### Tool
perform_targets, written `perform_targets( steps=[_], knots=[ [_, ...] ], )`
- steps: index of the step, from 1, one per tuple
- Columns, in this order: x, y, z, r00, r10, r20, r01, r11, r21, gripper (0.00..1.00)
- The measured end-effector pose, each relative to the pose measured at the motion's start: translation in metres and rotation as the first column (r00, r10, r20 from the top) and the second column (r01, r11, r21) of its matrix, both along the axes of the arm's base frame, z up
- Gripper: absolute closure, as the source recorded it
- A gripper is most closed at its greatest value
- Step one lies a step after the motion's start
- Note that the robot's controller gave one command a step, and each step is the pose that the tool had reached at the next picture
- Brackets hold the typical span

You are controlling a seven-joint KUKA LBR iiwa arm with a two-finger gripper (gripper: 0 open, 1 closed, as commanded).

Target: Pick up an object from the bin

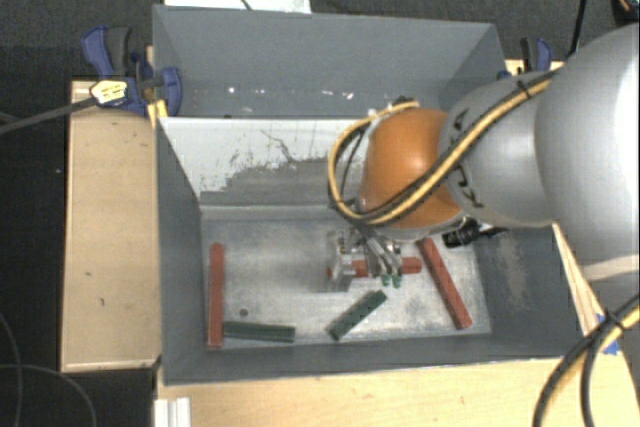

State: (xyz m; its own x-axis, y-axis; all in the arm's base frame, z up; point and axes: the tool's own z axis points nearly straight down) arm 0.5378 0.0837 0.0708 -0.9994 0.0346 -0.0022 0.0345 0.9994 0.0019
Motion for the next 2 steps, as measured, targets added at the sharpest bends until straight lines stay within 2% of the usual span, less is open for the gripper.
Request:
perform_targets(
  steps=[1, 2],
  knots=[
    [0.013, -0.005, 0.1, 0.999, 0.044, 0.009, -0.044, 0.999, -0.001, 1.0],
    [0.014, -0.005, 0.198, 0.998, 0.066, 0.01, -0.066, 0.998, -0.001, 1.0]
  ],
)
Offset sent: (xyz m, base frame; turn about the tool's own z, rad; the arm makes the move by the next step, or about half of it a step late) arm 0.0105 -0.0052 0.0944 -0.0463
